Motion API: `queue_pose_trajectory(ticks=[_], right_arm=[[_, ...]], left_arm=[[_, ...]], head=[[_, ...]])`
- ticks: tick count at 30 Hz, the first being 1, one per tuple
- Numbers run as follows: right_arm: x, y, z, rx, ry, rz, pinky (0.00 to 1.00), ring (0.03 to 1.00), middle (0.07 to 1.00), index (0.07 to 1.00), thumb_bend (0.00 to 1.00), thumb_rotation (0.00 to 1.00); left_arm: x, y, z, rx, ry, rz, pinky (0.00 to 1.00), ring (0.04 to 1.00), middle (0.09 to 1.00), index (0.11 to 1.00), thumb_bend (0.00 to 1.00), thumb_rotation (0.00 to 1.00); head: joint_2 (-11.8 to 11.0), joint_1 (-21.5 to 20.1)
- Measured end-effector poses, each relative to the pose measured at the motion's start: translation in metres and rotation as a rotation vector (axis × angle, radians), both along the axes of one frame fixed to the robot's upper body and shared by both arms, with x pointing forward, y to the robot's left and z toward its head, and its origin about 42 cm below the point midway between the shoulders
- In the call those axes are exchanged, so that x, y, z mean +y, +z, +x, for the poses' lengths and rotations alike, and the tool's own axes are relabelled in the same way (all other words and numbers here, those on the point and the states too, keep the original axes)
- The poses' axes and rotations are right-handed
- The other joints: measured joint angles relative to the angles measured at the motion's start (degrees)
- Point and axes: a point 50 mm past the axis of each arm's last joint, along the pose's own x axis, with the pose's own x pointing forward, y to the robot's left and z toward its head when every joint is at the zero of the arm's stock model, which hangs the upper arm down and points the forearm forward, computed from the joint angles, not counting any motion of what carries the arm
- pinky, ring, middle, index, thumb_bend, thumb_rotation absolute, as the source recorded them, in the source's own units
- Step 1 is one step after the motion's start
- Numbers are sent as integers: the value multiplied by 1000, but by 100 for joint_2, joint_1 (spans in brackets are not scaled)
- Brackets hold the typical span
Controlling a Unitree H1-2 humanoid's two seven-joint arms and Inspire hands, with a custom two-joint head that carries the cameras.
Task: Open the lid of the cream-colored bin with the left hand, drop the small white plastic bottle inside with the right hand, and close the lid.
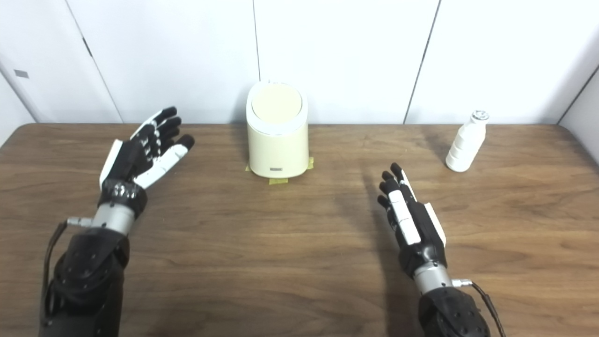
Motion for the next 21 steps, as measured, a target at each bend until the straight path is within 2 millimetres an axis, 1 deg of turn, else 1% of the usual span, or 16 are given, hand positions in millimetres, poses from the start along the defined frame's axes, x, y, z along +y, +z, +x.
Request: queue_pose_trajectory(ticks=[4, 7, 13, 17, 18, 21], right_arm=[[1, 0, 0, 0, 0, 9, 942, 969, 973, 1000, 622, 781], [2, 0, 0, -1, 2, 11, 945, 971, 975, 1000, 619, 784], [2, 0, 2, -1, 2, 10, 944, 972, 975, 998, 638, 777], [2, 0, 2, -1, 2, 9, 937, 971, 977, 997, 661, 777], [2, -1, 2, 0, 2, 8, 933, 969, 976, 995, 666, 774], [1, -3, 3, 3, 2, 5, 935, 969, 976, 999, 660, 780]], left_arm=[[-2, 9, 15, -15, -7, 40, 905, 889, 888, 923, 753, 446], [-7, 15, 28, -21, -6, 65, 918, 896, 889, 922, 773, 427], [-21, 36, 59, -41, -31, 92, 921, 907, 897, 929, 790, 409], [-29, 45, 77, -39, -43, 110, 898, 905, 909, 939, 767, 393], [-31, 47, 80, -39, -48, 117, 885, 901, 912, 938, 768, 389], [-37, 47, 92, -20, -61, 149, 857, 898, 921, 939, 770, 361]], head=[[-9, -9], [-9, -9], [-26, -18], [-44, 0], [-79, 17], [-123, 53]])
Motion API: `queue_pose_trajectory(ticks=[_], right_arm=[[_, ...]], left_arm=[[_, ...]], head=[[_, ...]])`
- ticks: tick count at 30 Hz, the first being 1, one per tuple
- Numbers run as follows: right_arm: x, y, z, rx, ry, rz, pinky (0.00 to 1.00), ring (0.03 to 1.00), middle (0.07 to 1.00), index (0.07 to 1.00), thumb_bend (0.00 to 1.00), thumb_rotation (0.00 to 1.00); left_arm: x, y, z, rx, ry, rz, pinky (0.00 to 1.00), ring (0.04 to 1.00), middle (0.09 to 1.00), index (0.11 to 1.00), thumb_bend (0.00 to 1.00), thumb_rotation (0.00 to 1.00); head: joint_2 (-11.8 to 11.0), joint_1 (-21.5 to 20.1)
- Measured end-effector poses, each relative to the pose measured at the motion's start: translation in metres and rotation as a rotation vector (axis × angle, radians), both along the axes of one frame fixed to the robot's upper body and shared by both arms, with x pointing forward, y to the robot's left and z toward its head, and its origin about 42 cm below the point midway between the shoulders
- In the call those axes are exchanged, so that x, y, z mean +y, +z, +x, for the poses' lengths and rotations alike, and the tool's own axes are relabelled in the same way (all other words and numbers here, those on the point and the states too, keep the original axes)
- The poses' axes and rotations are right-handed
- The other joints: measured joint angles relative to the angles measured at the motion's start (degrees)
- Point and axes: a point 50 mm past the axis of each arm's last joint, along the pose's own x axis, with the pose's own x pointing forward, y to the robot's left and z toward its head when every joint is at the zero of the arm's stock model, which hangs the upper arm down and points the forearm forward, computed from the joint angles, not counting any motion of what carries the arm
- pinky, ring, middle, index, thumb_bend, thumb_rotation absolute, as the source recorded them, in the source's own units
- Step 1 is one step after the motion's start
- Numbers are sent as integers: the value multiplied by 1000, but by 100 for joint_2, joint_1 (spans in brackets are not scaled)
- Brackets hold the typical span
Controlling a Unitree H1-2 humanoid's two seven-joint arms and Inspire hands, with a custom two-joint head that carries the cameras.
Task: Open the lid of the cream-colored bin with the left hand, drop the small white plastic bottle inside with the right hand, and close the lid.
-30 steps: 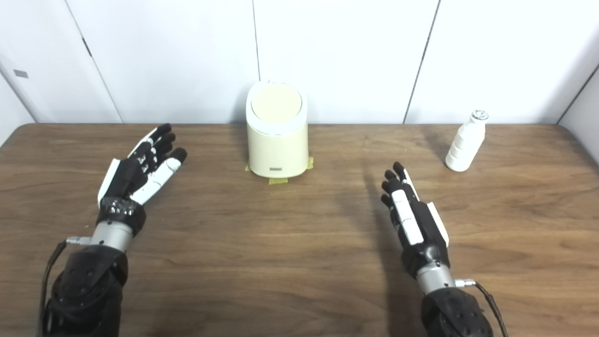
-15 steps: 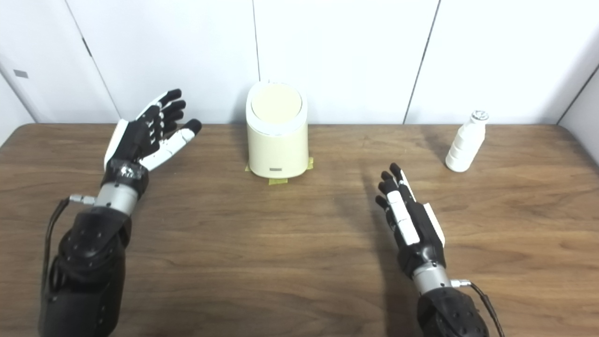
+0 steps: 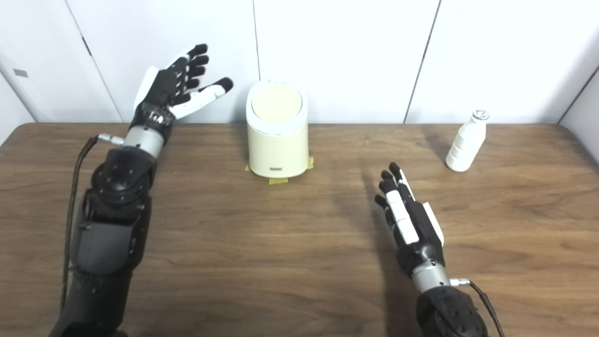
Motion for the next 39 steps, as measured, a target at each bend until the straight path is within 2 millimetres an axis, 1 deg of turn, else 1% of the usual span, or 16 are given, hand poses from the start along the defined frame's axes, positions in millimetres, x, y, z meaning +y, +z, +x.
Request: queue_pose_trajectory(ticks=[4, 7, 10, 13, 15, 18, 20, 21, 23, 28, 30, 32, 34, 35, 36, 39], right_arm=[[-1, -1, 0, 4, -1, 0, 940, 972, 977, 1000, 659, 782], [0, -2, 1, 7, -1, 0, 941, 970, 977, 1000, 661, 785], [0, -3, 1, 8, 2, 2, 941, 977, 980, 1000, 645, 781], [0, -3, 1, 7, 7, 3, 930, 974, 974, 999, 656, 766], [0, -4, 1, 9, 5, 3, 933, 973, 975, 1000, 649, 768], [0, -4, 1, 8, 6, 4, 932, 969, 973, 998, 640, 767], [0, -5, 1, 10, 6, 4, 929, 968, 973, 998, 639, 766], [0, -7, 2, 11, 6, 4, 925, 967, 973, 999, 644, 760], [0, -10, 2, 17, 6, 5, 925, 967, 973, 1000, 648, 753], [1, -10, 2, 12, 7, 9, 917, 966, 974, 1000, 662, 753], [1, -10, 2, 12, 6, 10, 916, 964, 973, 1000, 661, 748], [1, -10, 2, 12, 6, 11, 922, 969, 976, 1000, 657, 750], [1, -10, 2, 11, 6, 11, 934, 974, 979, 1000, 648, 753], [1, -10, 2, 9, 6, 11, 932, 971, 977, 1000, 652, 756], [2, -10, 2, 7, 6, 12, 927, 968, 975, 1000, 662, 760], [2, -10, 2, 3, 7, 10, 923, 969, 976, 999, 662, 749]], left_arm=[[-2, -1, 17, 35, -1, 44, 812, 883, 914, 939, 808, 321], [-5, 6, 28, 34, 4, 82, 808, 891, 921, 941, 834, 302], [-11, 16, 38, 28, 0, 129, 775, 891, 925, 947, 843, 270], [-17, 21, 45, 31, -12, 171, 745, 885, 928, 950, 852, 235], [-21, 22, 50, 44, -19, 201, 745, 890, 930, 953, 854, 205], [-25, 17, 61, 84, -19, 251, 699, 873, 925, 947, 866, 177], [-28, 17, 65, 95, -17, 270, 689, 867, 924, 945, 870, 166], [-29, 17, 67, 98, -14, 278, 694, 863, 923, 943, 876, 156], [-34, 18, 71, 104, -14, 292, 694, 858, 918, 940, 881, 153], [-45, 16, 76, 116, -19, 327, 712, 856, 908, 931, 906, 119], [-49, 12, 78, 126, -22, 340, 749, 881, 911, 932, 911, 106], [-53, 7, 80, 141, -28, 363, 764, 889, 914, 933, 909, 104], [-57, 4, 81, 148, -35, 385, 719, 862, 912, 930, 917, 107], [-58, 2, 82, 150, -34, 397, 714, 860, 911, 929, 920, 111], [-59, 1, 82, 148, -32, 410, 745, 873, 915, 931, 916, 121], [-62, -1, 85, 154, -36, 435, 785, 892, 925, 938, 901, 115]], head=[[-18, 0], [-26, 0], [-53, 9], [-105, 0], [-114, -9], [-141, -18], [-141, -26], [-202, -35], [-202, -53], [-202, -79], [-220, -88], [-229, -70], [-237, -97], [-246, -114], [-255, -140], [-246, -149]])
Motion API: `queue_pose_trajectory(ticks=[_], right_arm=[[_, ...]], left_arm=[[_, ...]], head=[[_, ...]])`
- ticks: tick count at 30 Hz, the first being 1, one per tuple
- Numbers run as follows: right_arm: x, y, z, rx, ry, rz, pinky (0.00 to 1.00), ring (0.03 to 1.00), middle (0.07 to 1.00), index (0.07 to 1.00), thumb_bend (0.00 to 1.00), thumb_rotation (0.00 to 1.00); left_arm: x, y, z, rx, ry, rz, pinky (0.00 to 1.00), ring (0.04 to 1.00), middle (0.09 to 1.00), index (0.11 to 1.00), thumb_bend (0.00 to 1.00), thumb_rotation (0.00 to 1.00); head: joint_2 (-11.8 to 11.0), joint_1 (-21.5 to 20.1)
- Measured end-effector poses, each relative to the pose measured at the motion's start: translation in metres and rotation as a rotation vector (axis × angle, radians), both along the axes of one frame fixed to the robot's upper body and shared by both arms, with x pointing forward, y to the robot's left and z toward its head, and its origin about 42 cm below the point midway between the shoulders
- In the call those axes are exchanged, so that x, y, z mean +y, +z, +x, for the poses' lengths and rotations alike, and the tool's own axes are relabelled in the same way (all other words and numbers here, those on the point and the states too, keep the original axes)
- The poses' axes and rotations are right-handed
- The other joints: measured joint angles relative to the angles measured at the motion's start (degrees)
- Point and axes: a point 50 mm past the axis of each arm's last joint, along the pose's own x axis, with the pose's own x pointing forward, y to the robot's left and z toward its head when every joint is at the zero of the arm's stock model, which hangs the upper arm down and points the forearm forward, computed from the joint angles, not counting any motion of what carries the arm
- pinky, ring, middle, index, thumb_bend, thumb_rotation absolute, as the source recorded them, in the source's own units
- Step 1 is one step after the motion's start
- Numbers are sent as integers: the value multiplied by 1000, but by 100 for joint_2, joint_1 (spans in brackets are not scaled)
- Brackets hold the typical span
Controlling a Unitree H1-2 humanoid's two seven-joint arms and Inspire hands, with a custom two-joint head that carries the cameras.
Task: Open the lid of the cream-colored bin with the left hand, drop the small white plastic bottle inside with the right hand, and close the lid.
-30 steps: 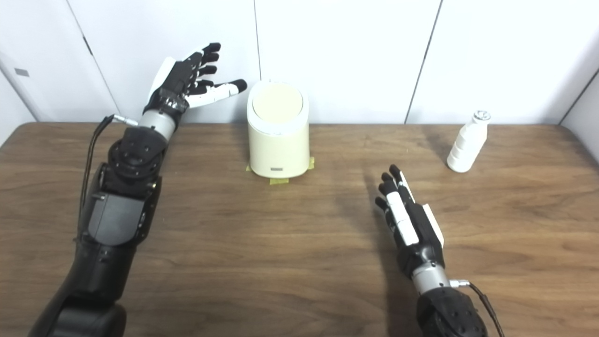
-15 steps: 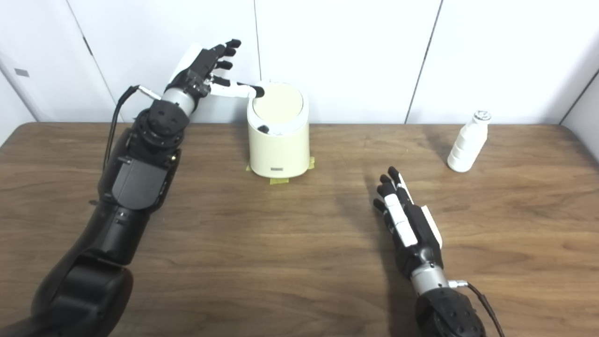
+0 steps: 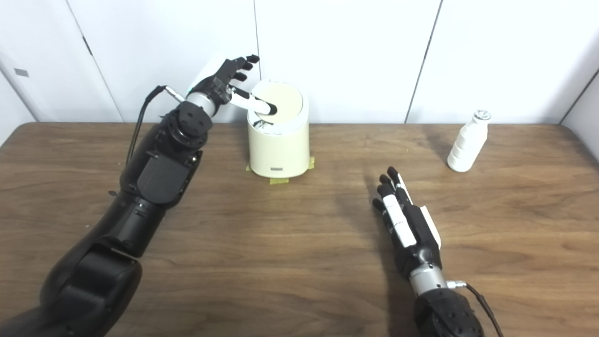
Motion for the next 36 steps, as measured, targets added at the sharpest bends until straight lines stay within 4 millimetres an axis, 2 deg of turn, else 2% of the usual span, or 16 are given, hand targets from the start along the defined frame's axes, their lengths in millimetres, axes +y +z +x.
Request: queue_pose_trajectory(ticks=[6, 13, 17, 22, 31, 36], right_arm=[[2, 0, 0, -3, 5, -2, 927, 974, 982, 1000, 640, 754], [3, 0, 0, -3, 8, -3, 936, 974, 983, 1000, 643, 748], [5, 0, 0, -3, 8, -11, 935, 971, 981, 1000, 621, 756], [7, 0, 1, -3, 8, -13, 956, 976, 984, 1000, 609, 759], [9, 3, 4, -13, 14, -25, 947, 970, 983, 1000, 611, 762], [9, 3, 4, -13, 14, -27, 950, 971, 981, 1000, 609, 759]], left_arm=[[-8, 2, 3, -37, -30, 60, 771, 883, 919, 938, 912, 102], [-7, -2, 7, -66, -45, 126, 782, 890, 922, 938, 913, 100], [-9, 0, 6, -114, -72, 192, 750, 891, 935, 946, 907, 85], [-12, 4, 6, -173, -108, 294, 794, 910, 947, 945, 907, 58], [-22, 12, 5, -272, -146, 497, 787, 867, 896, 923, 979, 14], [-25, 14, 5, -295, -159, 561, 823, 897, 907, 926, 977, 0]], head=[[-70, -35], [-123, -35], [-79, -53], [-53, -53], [-44, -35], [-61, -35]])
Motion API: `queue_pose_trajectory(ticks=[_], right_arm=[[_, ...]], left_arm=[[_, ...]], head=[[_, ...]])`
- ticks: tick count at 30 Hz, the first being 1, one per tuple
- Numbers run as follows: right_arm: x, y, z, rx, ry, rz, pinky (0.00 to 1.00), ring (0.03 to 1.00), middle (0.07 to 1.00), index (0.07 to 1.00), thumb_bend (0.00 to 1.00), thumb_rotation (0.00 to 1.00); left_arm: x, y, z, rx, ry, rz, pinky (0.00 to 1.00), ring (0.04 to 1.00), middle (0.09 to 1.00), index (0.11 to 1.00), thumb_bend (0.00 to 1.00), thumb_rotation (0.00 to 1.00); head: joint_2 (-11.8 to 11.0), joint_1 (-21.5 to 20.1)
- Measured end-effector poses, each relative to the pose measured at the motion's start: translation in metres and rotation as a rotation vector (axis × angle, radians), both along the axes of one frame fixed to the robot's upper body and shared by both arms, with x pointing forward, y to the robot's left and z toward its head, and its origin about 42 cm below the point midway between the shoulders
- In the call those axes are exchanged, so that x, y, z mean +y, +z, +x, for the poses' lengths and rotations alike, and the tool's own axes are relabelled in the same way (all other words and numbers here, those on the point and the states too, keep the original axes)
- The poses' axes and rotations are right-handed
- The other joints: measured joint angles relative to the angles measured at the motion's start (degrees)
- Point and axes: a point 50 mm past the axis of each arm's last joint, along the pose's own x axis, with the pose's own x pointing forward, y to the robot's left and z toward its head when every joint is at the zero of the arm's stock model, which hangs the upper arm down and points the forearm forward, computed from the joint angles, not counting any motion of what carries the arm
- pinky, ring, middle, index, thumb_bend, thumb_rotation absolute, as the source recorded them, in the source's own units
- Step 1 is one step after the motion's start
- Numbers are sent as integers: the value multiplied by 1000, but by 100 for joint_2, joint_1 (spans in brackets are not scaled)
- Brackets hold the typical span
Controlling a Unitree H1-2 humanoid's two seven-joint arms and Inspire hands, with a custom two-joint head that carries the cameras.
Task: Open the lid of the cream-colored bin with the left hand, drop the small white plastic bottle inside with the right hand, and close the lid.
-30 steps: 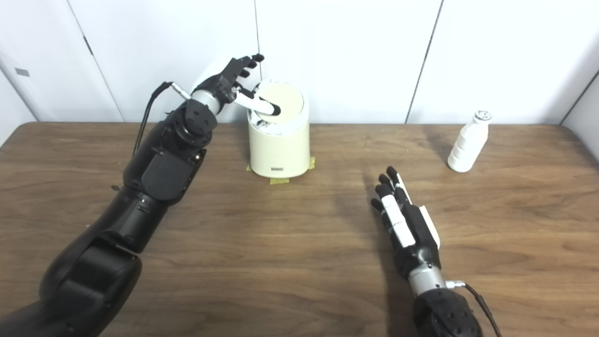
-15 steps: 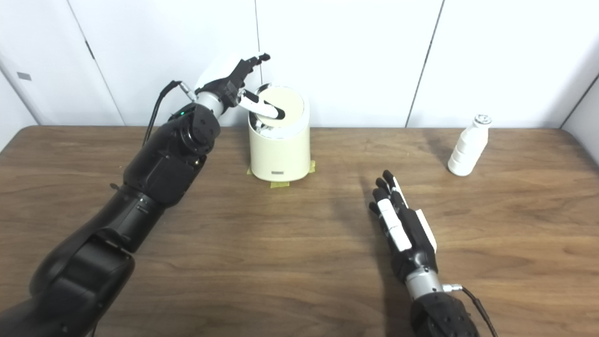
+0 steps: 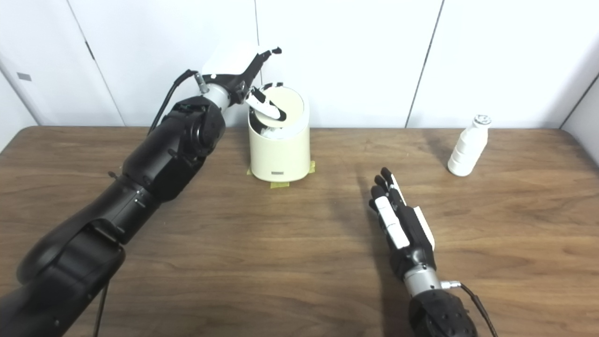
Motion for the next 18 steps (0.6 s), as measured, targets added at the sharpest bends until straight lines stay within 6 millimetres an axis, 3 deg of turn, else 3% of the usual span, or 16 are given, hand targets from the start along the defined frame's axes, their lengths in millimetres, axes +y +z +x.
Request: queue_pose_trajectory(ticks=[8, 13, 14, 15, 16, 18], right_arm=[[0, 1, 1, -4, 0, 1, 954, 973, 981, 999, 614, 747], [0, 1, 1, -4, 0, -3, 937, 969, 981, 1000, 613, 772], [0, 1, 1, -4, 0, -7, 931, 969, 980, 999, 618, 772], [0, 1, 1, -4, -1, -9, 931, 970, 980, 999, 615, 772], [-1, 1, 1, -5, -1, -10, 931, 970, 981, 1000, 613, 772], [-1, 1, 1, -5, -2, -10, 932, 970, 980, 997, 603, 769]], left_arm=[[2, 2, 0, 24, 2, -6, 790, 890, 913, 926, 967, 1], [13, 11, -6, 104, 11, -170, 751, 868, 878, 909, 908, 46], [16, 14, -10, 124, 12, -222, 652, 787, 843, 890, 875, 93], [20, 16, -14, 136, 20, -264, 619, 758, 828, 878, 848, 126], [23, 19, -17, 139, 28, -307, 601, 744, 821, 872, 835, 143], [30, 25, -22, 142, 45, -371, 584, 730, 811, 852, 706, 289]], head=[[-35, 0], [-53, -26], [-62, -26], [-62, -26], [-62, -35], [-70, -35]])
